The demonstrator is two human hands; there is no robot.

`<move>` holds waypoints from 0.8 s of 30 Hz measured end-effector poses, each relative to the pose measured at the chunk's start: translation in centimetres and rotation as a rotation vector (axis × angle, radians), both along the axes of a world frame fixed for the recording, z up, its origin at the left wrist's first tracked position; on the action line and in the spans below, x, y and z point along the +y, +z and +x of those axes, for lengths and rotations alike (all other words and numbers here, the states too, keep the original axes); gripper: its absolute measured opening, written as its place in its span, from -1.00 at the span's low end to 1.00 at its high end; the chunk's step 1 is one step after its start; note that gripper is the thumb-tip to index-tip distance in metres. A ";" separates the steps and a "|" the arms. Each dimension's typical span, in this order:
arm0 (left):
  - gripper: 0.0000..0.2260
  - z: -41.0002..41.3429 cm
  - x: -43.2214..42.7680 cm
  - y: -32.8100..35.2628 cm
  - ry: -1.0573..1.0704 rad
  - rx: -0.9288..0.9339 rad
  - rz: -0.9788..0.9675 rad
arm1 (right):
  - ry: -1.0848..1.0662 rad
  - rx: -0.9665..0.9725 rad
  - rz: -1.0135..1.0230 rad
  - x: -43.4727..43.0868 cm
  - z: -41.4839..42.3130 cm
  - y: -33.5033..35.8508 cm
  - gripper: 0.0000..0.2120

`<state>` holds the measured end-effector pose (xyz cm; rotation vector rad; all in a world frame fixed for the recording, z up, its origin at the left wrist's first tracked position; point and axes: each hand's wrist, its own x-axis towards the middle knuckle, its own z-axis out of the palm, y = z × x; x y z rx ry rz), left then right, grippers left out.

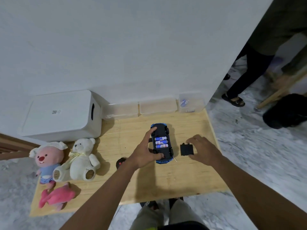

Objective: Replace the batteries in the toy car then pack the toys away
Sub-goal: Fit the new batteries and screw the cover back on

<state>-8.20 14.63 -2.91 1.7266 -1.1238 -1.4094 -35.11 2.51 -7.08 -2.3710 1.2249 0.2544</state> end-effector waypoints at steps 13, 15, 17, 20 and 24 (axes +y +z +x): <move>-0.04 -2.0 -0.4 -0.1 0.018 0.061 0.028 | -0.284 -0.401 -0.022 -1.2 0.8 2.0 -0.53; -0.04 -2.3 -0.4 0.0 0.031 0.058 0.019 | -0.182 -0.459 -0.025 -1.6 1.4 3.6 -0.54; -0.03 -2.7 -0.6 0.1 0.032 0.051 -0.007 | -0.044 -0.463 -0.004 -1.5 2.4 5.0 -0.53; -0.03 -3.4 -0.9 0.5 0.019 0.049 -0.031 | 0.143 -0.414 -0.066 -1.1 4.0 6.0 -0.50; -0.03 -3.8 -1.1 1.2 0.024 0.045 -0.038 | 0.242 -0.383 -0.155 -1.1 4.9 6.2 -0.48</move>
